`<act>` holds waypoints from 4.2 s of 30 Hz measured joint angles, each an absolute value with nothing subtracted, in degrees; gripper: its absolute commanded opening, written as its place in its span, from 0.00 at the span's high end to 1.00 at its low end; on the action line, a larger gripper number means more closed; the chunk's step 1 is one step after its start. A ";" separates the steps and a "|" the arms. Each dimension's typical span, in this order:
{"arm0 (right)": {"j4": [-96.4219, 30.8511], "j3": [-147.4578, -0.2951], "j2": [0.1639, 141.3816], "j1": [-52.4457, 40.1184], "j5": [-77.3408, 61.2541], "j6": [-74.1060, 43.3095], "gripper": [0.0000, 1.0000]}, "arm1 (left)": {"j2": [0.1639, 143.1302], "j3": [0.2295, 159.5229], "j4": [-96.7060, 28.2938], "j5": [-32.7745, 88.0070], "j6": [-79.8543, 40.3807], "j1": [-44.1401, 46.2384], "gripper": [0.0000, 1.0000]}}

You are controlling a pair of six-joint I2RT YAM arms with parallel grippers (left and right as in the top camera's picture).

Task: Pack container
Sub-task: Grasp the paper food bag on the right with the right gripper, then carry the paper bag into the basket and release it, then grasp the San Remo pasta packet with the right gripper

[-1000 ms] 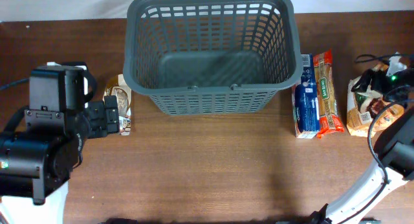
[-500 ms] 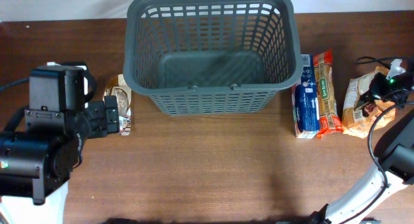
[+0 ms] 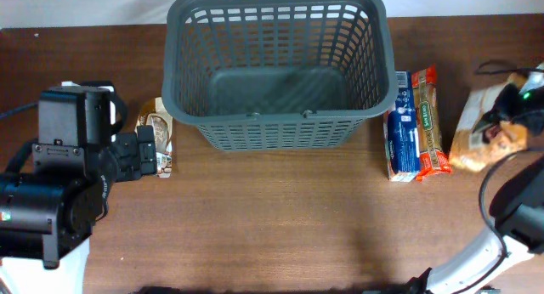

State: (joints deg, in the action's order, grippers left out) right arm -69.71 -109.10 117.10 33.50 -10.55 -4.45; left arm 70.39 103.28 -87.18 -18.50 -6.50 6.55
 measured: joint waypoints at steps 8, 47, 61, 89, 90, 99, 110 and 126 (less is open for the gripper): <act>-68.95 -113.73 103.83 33.26 -11.18 -6.00 0.96 | 70.39 103.28 -87.18 -18.50 -6.50 6.55 0.01; -60.38 -120.51 111.20 -22.22 9.69 -22.72 0.96 | 70.39 103.28 -87.20 -18.50 -6.50 6.55 0.01; -70.11 -120.51 119.59 -22.22 14.02 -29.61 0.95 | 70.39 103.28 -87.18 -18.50 -6.50 6.55 0.01; -70.96 -141.01 108.92 -8.80 19.16 -23.81 0.01 | 70.41 103.28 -87.18 -18.50 -6.50 6.55 0.01; -72.01 -141.67 107.81 -5.96 18.41 -23.68 0.01 | 70.41 103.28 -87.18 -18.50 -6.50 6.55 0.01; -80.38 -135.52 109.36 12.53 6.07 -19.00 0.01 | 70.39 103.28 -87.18 -18.52 -6.50 6.55 0.01; -66.00 -102.63 116.36 15.29 2.00 -11.81 0.01 | 70.41 103.28 -87.20 -18.50 -6.50 6.55 0.01; -50.50 -81.10 116.33 16.91 -5.13 -11.16 0.03 | 70.41 103.28 -87.18 -18.52 -6.50 6.55 0.01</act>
State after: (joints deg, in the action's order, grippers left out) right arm -50.50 -81.10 116.33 16.91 -5.13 -11.16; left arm 70.41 103.28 -87.18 -18.52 -6.50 6.55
